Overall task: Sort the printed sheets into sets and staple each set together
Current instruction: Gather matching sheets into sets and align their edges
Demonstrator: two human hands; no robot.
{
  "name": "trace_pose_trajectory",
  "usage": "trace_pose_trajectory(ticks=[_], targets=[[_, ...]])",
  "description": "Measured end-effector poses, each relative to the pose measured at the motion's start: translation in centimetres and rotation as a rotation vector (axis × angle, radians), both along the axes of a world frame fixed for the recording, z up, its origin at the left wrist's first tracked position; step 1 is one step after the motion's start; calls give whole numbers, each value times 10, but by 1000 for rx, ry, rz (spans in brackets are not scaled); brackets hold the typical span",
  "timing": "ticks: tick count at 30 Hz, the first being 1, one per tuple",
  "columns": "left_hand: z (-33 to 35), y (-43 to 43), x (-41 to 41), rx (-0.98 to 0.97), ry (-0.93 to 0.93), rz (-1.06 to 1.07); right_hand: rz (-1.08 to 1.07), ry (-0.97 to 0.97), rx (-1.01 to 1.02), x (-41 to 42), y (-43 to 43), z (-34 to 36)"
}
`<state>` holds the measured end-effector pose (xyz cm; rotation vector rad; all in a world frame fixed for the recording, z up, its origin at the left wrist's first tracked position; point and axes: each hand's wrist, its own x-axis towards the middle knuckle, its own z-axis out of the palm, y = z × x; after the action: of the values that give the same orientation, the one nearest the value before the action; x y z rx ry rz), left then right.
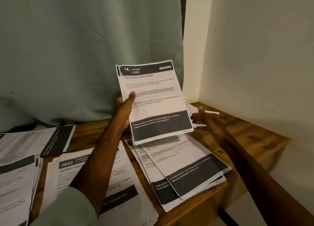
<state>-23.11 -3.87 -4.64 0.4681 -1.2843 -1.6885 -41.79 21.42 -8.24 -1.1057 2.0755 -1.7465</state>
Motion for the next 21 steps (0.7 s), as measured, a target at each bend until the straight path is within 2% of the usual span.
trace_pose_trajectory(ticks=[2, 3, 6, 10, 16, 21], targets=[[-3, 4, -4, -4, -34, -29, 134, -280, -44, 5, -5, 17], [-4, 5, -5, -6, -51, -42, 167, -321, -75, 12, -6, 22], [-4, 6, -6, -27, -95, -104, 114, -242, -176, 22, -15, 21], [-4, 4, -3, -26, -111, -158, 33, -228, -253, 20, -23, 14], [-3, 0, 4, -37, -121, -188, 27, -181, -167, 9, -16, 6], [2, -10, 15, -47, -87, -28, -83, -148, -82, -15, -2, 2]])
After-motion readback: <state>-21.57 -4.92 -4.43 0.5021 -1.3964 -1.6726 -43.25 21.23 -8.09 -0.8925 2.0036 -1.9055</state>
